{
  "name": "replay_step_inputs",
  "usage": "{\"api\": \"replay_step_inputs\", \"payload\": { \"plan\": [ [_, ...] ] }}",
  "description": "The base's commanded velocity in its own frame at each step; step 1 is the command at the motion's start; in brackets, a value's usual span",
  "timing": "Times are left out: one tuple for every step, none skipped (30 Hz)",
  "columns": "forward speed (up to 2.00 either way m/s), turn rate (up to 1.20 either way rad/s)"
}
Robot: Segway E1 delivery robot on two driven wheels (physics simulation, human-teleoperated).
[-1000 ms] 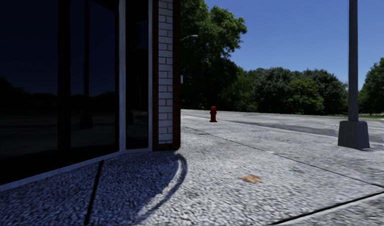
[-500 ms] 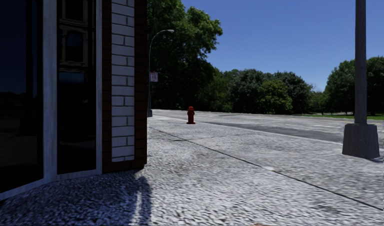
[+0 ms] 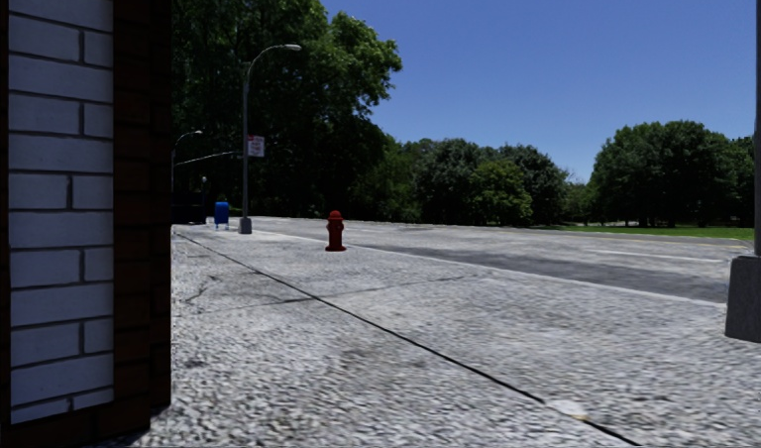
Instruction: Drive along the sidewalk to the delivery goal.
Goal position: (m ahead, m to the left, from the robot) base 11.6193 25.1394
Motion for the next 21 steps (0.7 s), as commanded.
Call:
{"api": "replay_step_inputs", "payload": {
  "plan": [
    [2.00, 0.00],
    [2.00, 0.00],
    [2.00, 0.00],
    [2.00, 0.09],
    [2.00, 0.09],
    [2.00, 0.26],
    [2.00, 0.31],
    [2.00, 0.32],
    [2.00, 0.33],
    [2.00, 0.33],
    [2.00, 0.33],
    [2.00, 0.33],
    [2.00, 0.33],
    [2.00, 0.33],
    [2.00, 0.33],
    [2.00, 0.33],
    [2.00, 0.33],
    [2.00, 0.33],
    [2.00, 0.33],
    [2.00, 0.34],
    [2.00, 0.34]
  ]
}}
